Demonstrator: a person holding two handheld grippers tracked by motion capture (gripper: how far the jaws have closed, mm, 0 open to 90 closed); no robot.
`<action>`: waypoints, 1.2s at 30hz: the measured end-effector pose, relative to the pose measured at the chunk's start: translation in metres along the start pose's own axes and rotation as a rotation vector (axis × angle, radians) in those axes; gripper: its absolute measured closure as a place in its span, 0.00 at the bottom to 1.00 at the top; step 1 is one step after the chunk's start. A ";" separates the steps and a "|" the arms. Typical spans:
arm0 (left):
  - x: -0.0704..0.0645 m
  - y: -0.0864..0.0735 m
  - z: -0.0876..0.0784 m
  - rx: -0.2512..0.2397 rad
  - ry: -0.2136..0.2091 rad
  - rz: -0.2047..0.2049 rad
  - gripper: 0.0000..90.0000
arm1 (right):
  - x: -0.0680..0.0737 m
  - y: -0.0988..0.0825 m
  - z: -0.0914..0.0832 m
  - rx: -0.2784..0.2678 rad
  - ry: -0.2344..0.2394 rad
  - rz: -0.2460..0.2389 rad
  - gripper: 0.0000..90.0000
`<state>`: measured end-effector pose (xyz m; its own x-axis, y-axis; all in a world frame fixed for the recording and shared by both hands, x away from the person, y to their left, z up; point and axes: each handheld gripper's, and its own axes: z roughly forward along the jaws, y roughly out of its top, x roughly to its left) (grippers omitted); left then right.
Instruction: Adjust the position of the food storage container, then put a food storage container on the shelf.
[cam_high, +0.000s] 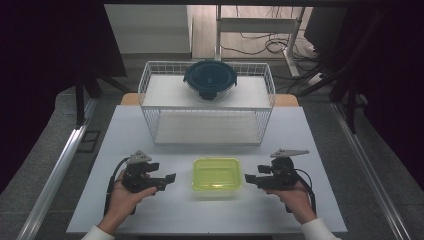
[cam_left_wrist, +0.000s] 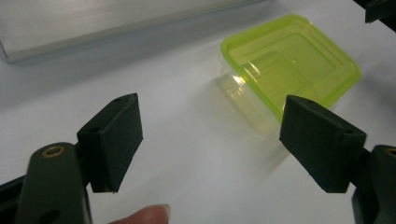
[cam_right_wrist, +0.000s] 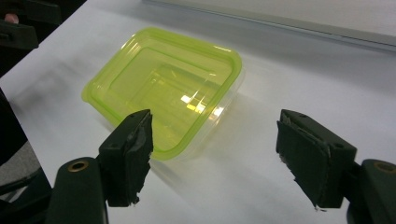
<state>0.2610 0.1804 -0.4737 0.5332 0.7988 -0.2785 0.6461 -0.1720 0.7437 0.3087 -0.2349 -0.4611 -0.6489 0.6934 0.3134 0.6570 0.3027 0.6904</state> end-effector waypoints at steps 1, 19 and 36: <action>0.000 0.001 0.000 -0.007 -0.004 -0.004 0.23 | 0.000 0.000 0.000 -0.002 0.001 0.006 0.29; -0.003 0.008 0.015 -0.007 -0.089 -0.083 0.26 | 0.006 0.004 0.013 0.017 0.052 0.060 0.34; 0.004 0.014 0.058 0.084 -0.174 -0.226 0.33 | -0.005 0.009 0.030 0.033 0.045 0.112 0.36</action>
<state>0.3036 0.1479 -0.4998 0.4513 0.7128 -0.5370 0.7982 -0.0534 0.6000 0.3295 -0.2158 -0.4760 -0.5868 0.6945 0.4164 0.7381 0.2473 0.6277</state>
